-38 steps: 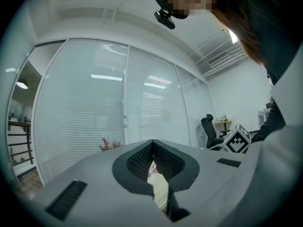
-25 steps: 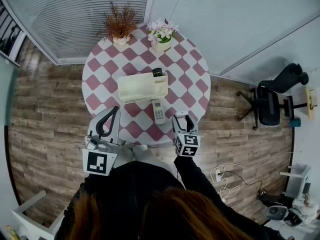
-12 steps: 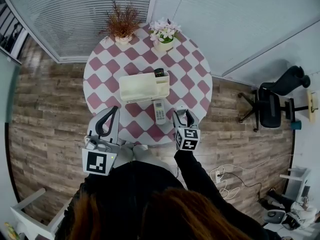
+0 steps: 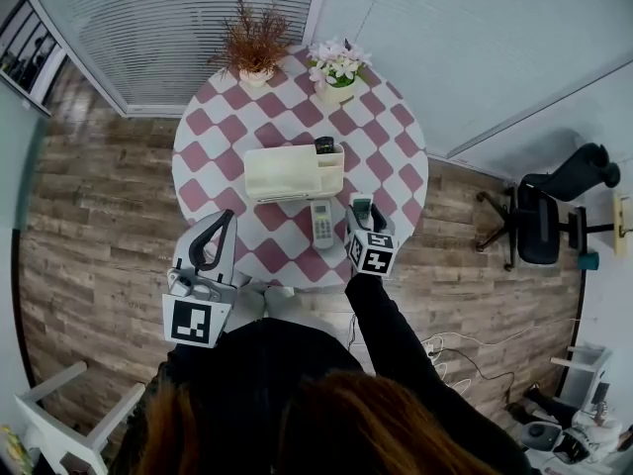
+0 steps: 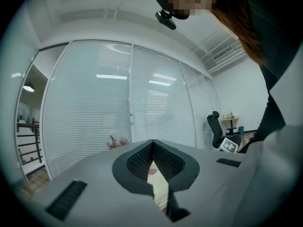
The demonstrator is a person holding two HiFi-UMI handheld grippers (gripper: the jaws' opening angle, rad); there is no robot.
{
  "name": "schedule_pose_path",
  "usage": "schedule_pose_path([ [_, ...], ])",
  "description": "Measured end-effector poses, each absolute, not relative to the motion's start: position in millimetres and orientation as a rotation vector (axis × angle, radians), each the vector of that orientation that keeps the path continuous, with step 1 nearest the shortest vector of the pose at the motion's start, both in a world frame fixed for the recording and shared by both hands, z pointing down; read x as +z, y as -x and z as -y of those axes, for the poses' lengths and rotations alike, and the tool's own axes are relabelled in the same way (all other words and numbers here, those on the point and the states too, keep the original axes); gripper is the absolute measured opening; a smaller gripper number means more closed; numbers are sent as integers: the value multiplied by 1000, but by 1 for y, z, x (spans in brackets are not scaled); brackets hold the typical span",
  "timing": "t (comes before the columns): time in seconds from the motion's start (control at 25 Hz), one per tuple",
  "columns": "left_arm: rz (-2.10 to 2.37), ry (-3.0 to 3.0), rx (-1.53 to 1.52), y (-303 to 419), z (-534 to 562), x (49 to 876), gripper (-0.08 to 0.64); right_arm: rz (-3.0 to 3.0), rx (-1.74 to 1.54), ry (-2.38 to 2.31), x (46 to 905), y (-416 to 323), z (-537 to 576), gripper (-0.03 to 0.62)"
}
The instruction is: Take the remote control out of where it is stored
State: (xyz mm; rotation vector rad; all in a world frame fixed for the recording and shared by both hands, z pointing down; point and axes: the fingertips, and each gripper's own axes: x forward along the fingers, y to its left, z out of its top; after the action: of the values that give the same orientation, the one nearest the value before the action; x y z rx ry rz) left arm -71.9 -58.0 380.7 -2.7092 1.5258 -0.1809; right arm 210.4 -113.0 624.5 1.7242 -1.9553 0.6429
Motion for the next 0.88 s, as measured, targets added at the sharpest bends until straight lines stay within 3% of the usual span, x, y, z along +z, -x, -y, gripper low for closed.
schedule_pose_path([
  [0.6, -1552, 2693, -207, 78, 58, 382, 6, 1872, 720, -1648, 677, -217, 125, 250],
  [0.88, -1562, 2687, -201, 81, 60, 383, 6, 1880, 656, -1666, 668, -217, 132, 147],
])
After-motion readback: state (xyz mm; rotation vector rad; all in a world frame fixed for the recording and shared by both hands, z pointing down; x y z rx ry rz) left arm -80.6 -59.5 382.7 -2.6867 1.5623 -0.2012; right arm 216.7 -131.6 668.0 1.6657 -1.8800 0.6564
